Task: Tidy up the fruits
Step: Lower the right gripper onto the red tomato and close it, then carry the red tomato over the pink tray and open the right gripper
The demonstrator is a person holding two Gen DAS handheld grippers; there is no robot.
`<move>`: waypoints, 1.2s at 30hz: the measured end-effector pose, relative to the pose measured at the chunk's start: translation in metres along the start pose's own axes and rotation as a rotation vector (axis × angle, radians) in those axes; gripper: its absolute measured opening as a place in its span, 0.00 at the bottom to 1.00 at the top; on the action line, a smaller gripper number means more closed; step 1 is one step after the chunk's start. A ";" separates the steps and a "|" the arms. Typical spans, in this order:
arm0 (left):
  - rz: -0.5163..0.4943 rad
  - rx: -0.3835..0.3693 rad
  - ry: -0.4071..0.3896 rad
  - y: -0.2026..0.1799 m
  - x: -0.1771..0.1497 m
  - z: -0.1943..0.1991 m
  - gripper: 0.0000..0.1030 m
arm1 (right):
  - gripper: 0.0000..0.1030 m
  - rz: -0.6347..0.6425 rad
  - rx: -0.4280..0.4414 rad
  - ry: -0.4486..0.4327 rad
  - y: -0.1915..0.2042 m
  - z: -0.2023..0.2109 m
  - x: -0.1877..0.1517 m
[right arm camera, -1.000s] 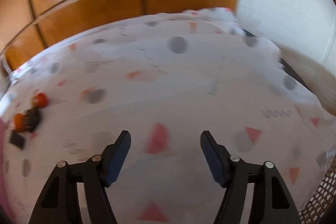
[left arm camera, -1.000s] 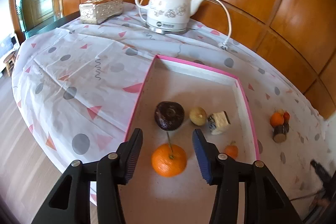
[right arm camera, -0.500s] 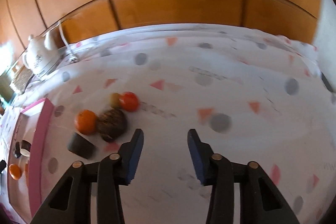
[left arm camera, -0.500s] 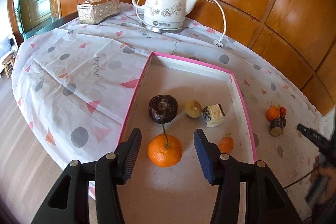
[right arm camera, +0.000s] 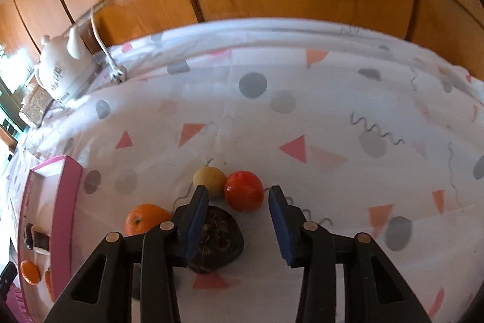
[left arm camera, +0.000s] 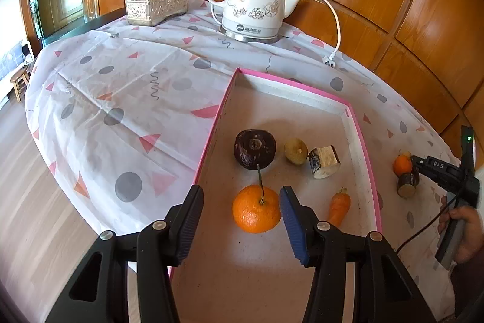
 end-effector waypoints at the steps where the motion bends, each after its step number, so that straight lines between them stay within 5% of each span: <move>1: 0.001 0.001 0.001 0.000 0.000 0.000 0.52 | 0.38 -0.005 0.013 -0.005 0.000 -0.002 0.001; 3: 0.003 0.002 0.003 0.001 -0.001 -0.001 0.52 | 0.23 -0.007 0.007 -0.009 -0.001 -0.001 0.002; 21: 0.036 -0.002 -0.030 0.006 0.002 0.013 0.56 | 0.22 -0.004 0.073 -0.114 0.006 0.057 -0.011; 27: 0.044 -0.006 -0.032 0.007 0.002 0.016 0.56 | 0.22 0.087 0.206 -0.127 0.052 0.085 -0.028; 36: 0.069 -0.009 -0.046 0.013 0.002 0.022 0.58 | 0.22 0.277 0.433 -0.030 0.159 0.094 -0.075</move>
Point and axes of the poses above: each gripper's, at about its wrist camera, not at the fingertips, and z roughly against the way its jaws point, y to its left, x to its top, the point moved 6 cm from there along -z, roughly the way its jaws point, and after that the axes turned 4 degrees about z, right-handed, at the moved point
